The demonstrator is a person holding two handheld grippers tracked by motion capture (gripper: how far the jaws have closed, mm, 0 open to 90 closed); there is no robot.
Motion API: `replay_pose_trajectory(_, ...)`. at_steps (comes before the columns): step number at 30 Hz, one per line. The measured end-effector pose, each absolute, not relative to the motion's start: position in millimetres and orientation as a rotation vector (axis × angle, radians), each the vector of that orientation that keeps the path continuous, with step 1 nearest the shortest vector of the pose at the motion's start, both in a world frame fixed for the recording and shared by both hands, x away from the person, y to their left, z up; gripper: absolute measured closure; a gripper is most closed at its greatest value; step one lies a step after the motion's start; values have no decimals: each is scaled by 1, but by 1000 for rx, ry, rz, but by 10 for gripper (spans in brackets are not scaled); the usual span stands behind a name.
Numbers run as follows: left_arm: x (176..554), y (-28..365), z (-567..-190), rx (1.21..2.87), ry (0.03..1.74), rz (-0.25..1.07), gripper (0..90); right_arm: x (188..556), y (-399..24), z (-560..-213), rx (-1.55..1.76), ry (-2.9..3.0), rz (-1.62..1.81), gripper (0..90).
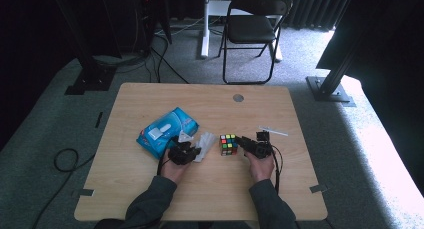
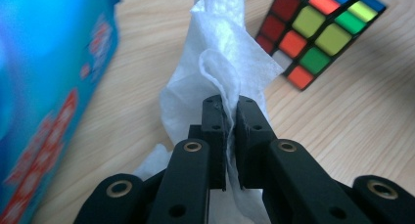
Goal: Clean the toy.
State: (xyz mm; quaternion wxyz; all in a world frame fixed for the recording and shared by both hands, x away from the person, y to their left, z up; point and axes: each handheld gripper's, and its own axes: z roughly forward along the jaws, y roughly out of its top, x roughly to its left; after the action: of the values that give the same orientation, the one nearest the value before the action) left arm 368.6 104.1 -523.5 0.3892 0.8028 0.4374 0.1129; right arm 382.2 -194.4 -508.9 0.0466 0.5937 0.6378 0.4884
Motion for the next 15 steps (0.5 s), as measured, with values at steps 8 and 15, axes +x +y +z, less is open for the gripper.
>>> replay_pose_trajectory(8,359,124,-515,2038,1169,382,607,379,-205,-505,1803,1934,1444,536)
replay_pose_trajectory(15,346,141,-500,2004,1167,457,516,377,-212,-503,1790,1931,1422,532)
